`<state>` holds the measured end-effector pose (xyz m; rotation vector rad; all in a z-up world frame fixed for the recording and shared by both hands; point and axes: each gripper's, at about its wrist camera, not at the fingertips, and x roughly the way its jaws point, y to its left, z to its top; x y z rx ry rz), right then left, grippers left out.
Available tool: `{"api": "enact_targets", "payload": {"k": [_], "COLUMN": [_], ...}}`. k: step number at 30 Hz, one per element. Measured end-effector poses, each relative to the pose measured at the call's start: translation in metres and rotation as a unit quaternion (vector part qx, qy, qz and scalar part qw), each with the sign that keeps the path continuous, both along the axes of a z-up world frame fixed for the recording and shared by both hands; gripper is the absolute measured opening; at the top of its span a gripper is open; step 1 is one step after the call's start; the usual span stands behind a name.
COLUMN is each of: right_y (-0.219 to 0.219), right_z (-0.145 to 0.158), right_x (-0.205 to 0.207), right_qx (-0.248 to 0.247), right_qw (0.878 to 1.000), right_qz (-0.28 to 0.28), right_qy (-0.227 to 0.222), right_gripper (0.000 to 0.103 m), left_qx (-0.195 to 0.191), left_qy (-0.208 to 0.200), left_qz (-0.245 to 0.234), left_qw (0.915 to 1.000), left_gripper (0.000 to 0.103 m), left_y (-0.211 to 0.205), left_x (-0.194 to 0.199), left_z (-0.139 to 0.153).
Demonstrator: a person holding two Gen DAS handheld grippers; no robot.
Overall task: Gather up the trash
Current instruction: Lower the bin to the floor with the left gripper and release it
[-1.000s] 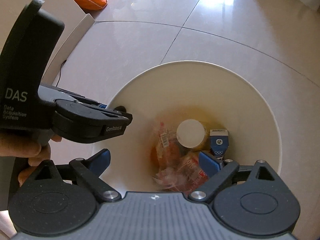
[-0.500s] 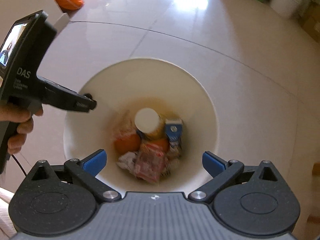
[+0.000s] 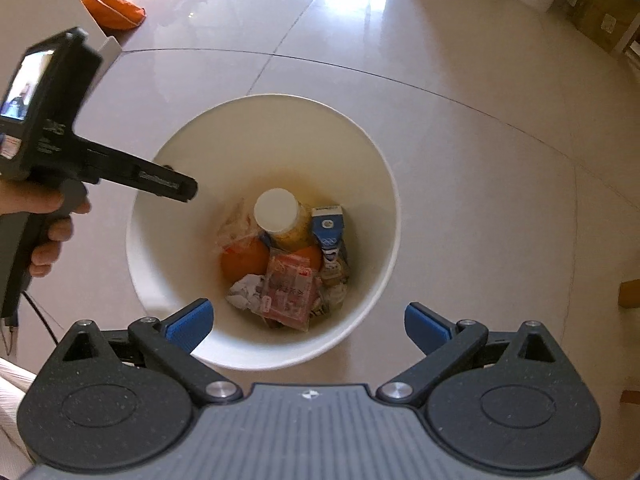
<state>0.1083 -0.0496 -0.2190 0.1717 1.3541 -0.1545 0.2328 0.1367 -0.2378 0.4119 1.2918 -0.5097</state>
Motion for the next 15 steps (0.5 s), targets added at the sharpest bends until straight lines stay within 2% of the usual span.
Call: {"api": "enact_targets", "payload": {"k": [3, 8, 15], "right_y": [0.000, -0.002, -0.004], "right_z": [0.000, 0.000, -0.006], "right_x": [-0.001, -0.002, -0.004], "right_qx": [-0.006, -0.003, -0.023], "right_qw": [1.000, 1.000, 0.999], "right_qz": [-0.003, -0.011, -0.028], "right_qy": [0.002, 0.004, 0.005], "right_gripper": [0.103, 0.103, 0.103], "left_qx": [-0.004, 0.008, 0.012], "left_qy": [-0.028, -0.073, -0.068], "left_qz": [0.002, -0.027, -0.051], "left_qw": [0.9996, 0.9969, 0.9963], "left_gripper": [0.091, 0.092, 0.092], "left_y": [0.005, 0.005, 0.014], "left_x": [-0.002, -0.015, -0.037], "left_z": [0.006, 0.008, 0.016]}}
